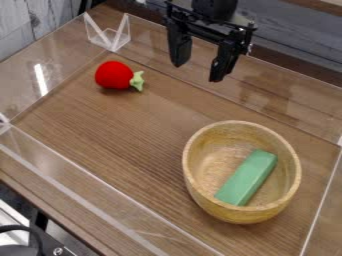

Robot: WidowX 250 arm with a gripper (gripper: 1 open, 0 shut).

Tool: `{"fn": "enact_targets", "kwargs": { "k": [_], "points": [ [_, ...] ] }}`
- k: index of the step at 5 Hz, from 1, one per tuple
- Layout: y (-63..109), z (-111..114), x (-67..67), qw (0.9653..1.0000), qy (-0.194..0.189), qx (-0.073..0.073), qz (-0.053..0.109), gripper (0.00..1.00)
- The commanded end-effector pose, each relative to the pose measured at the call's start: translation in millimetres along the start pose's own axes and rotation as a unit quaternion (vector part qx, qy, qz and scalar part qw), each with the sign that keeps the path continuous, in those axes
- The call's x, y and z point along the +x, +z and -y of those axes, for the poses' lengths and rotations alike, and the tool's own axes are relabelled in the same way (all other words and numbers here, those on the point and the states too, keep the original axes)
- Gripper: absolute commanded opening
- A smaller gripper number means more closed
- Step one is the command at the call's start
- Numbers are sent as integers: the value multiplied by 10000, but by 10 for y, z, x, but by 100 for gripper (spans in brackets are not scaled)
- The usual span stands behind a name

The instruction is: Move the red object to the right side of the table

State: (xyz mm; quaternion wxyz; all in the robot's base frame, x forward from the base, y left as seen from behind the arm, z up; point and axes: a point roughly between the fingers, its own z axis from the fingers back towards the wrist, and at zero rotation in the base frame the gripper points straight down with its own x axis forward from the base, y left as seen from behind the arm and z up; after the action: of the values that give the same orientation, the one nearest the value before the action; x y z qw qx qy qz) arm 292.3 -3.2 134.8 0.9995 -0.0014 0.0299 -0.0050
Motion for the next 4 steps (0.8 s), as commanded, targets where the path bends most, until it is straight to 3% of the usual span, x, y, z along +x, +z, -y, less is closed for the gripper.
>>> {"fn": "enact_targets", "kwargs": {
  "k": [1, 2, 3, 4],
  "points": [
    [-51, -114, 1, 9963, -849, 101, -99, 100],
    [-109, -280, -20, 9785, -2032, 203, -301, 100],
    [-124, -543, -12, 9501, -3081, 342, -347, 100],
    [-143, -899, 31, 9126, -4033, 535, -398, 100]
  ]
}}
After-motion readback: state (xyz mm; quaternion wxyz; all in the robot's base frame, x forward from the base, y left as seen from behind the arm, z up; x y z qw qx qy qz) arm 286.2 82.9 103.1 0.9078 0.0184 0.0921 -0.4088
